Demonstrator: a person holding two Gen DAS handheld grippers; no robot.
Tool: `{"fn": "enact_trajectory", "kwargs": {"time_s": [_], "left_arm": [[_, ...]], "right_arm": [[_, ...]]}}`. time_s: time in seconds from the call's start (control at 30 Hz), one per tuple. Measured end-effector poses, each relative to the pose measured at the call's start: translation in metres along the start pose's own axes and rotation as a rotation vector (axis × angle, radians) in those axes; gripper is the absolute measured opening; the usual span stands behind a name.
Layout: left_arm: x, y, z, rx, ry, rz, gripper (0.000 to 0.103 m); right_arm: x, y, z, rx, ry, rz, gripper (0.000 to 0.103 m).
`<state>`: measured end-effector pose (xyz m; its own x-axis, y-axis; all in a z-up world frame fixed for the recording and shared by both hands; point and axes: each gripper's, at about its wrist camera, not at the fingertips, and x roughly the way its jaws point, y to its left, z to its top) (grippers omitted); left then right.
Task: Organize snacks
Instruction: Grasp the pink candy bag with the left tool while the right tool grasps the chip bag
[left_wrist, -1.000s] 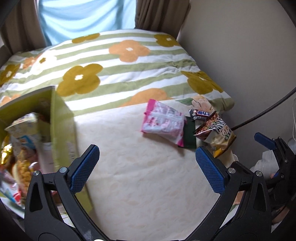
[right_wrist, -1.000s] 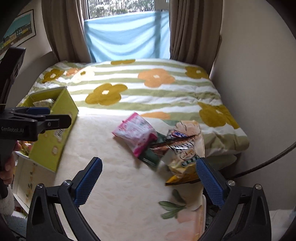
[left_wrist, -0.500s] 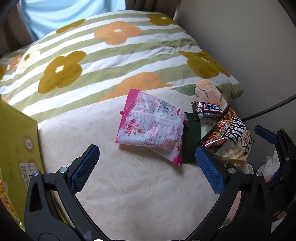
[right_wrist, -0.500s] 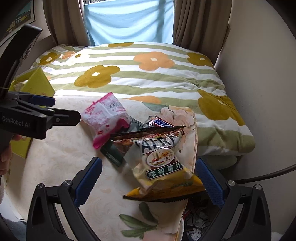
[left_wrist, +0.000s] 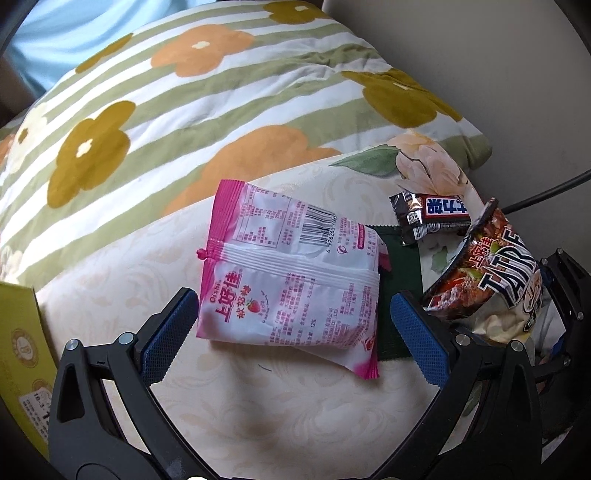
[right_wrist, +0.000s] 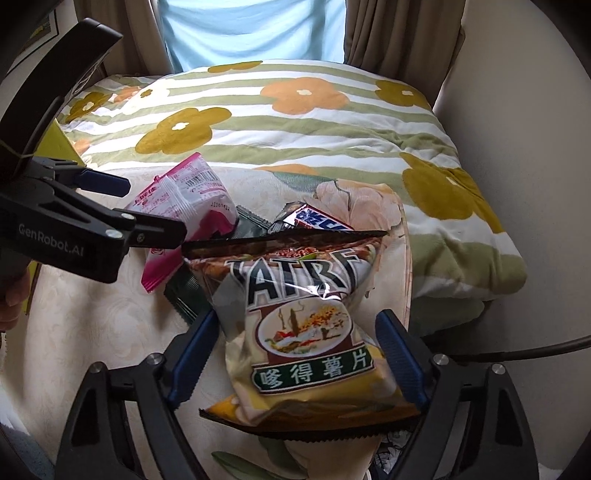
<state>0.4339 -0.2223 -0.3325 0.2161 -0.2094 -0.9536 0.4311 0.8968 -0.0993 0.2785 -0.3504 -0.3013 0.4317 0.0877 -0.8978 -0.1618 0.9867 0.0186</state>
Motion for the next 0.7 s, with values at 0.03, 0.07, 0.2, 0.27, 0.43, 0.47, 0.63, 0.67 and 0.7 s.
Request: {"fn": "enact_trajectory", "kwargs": {"time_s": [0.03, 0.07, 0.2, 0.27, 0.43, 0.47, 0.63, 0.67, 0.7], "left_arm": [[0.001, 0.0, 0.002, 0.004, 0.001, 0.003, 0.103], [0.003, 0.0, 0.003, 0.008, 0.003, 0.006, 0.103], [0.007, -0.001, 0.007, 0.024, 0.013, 0.014, 0.103], [0.009, -0.001, 0.008, 0.031, 0.022, 0.016, 0.103], [0.018, 0.0, 0.01, 0.037, 0.049, 0.018, 0.103], [0.02, 0.0, 0.01, 0.04, 0.055, 0.02, 0.103], [0.027, 0.004, 0.011, 0.026, 0.074, -0.01, 0.103], [0.026, 0.005, 0.01, 0.025, 0.063, -0.016, 0.103], [0.027, 0.004, 0.009, 0.03, 0.06, -0.015, 0.103]], "right_arm": [[0.002, 0.001, 0.0, -0.005, 0.01, 0.005, 0.067], [0.005, 0.002, 0.0, -0.013, 0.019, 0.004, 0.061], [0.005, 0.007, 0.001, -0.058, 0.021, -0.013, 0.057], [0.003, 0.007, 0.001, -0.064, 0.01, -0.015, 0.055], [-0.008, 0.006, 0.0, -0.073, -0.029, -0.016, 0.053], [-0.009, 0.007, 0.0, -0.072, -0.03, -0.016, 0.053], [-0.008, 0.006, 0.001, -0.062, -0.029, -0.015, 0.053], [-0.008, 0.006, 0.002, -0.061, -0.03, -0.012, 0.053], [-0.007, 0.005, 0.002, -0.061, -0.024, -0.01, 0.053]]}}
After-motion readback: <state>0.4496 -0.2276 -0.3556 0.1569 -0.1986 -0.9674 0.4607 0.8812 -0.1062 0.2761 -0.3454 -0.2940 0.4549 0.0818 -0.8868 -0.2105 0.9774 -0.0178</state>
